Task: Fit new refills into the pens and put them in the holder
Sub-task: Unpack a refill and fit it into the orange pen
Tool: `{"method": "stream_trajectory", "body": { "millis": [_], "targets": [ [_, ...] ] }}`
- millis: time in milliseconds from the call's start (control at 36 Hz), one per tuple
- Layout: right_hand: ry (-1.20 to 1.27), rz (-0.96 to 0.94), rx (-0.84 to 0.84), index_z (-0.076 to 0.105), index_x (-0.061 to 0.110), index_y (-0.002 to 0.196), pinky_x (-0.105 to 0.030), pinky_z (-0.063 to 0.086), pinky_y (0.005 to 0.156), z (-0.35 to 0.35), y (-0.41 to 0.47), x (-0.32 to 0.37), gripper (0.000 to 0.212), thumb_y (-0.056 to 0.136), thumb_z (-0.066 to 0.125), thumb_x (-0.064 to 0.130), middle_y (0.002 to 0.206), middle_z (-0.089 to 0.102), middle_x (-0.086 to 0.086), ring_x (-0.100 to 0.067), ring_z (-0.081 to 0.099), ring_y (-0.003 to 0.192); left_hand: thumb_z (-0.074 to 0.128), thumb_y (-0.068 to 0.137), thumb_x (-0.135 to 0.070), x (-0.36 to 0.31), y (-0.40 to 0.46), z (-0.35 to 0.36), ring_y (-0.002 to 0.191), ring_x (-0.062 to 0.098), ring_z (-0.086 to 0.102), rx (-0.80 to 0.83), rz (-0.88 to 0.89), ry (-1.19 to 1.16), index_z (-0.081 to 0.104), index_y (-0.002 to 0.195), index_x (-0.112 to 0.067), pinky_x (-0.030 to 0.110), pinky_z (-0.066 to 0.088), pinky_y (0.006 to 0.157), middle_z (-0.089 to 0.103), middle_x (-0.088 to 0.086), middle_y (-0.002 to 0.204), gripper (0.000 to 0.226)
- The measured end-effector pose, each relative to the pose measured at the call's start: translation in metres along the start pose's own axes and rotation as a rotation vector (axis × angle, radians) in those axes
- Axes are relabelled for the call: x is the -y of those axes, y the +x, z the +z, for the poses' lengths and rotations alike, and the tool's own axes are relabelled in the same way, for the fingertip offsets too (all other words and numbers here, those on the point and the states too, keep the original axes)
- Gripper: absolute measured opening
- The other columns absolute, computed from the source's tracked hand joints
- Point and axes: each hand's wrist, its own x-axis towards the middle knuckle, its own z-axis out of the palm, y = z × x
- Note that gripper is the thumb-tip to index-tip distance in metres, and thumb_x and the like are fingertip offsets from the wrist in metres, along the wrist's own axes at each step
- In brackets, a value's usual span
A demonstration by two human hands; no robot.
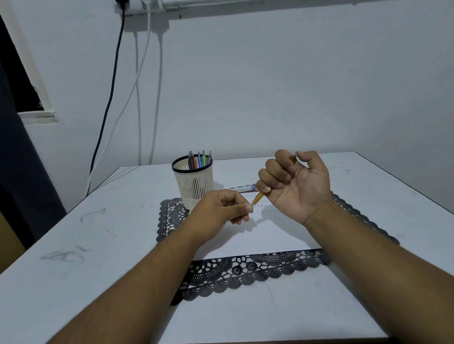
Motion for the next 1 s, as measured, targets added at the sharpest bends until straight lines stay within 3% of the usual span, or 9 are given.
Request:
{"method": "stream_trajectory", "body": {
  "millis": [1000],
  "targets": [
    [-0.005,0.021,-0.001,0.023,0.02,0.066,-0.033,0.025,0.06,0.0015,-0.001,0.0036,0.029,0.085,0.039,0.037,0.062,0.017,0.001,-0.019,0.015,0.06,0.074,0.091,-0.009,-0.0041,-0.0025,0.0032,0.066,0.017,0.055,0.017,0.015,-0.001,0.072,0.079,-0.012,0.025,0.047,0.069,0.068,0.005,0.072,0.013]
  ]
}}
